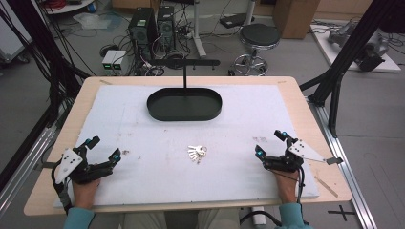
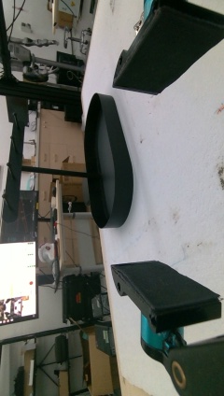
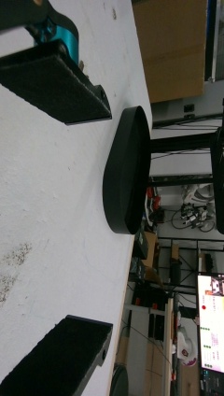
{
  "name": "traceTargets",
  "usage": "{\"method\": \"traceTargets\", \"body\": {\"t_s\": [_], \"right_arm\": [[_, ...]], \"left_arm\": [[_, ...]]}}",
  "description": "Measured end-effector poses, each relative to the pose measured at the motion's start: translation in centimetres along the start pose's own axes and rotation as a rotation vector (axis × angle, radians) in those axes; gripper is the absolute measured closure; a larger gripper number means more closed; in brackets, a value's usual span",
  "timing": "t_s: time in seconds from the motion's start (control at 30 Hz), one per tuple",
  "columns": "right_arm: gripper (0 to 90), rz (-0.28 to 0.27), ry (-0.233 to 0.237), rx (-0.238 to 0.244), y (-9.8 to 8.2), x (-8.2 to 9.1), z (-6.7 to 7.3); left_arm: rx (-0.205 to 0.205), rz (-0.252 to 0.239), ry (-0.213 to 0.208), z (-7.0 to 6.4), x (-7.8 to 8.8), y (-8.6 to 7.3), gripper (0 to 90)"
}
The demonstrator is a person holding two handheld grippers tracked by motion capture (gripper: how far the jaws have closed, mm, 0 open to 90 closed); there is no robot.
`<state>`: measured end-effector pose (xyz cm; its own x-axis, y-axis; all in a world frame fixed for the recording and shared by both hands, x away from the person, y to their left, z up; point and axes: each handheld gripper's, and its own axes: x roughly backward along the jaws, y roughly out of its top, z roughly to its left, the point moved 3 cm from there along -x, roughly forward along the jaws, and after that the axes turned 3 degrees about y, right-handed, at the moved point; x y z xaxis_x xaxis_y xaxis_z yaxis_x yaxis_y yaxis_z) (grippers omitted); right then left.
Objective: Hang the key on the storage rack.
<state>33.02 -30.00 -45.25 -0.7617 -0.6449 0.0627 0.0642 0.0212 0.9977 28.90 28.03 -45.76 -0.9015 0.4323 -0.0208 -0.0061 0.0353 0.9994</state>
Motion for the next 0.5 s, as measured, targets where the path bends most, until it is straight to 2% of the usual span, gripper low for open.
{"method": "traceTargets", "body": {"t_s": [0.5], "right_arm": [[0.6,-0.001,-0.009,0.010,-0.01,0.02,0.22]], "left_arm": [[-0.003,-0.001,0.000,-0.03,0.01,0.01,10.3]]}}
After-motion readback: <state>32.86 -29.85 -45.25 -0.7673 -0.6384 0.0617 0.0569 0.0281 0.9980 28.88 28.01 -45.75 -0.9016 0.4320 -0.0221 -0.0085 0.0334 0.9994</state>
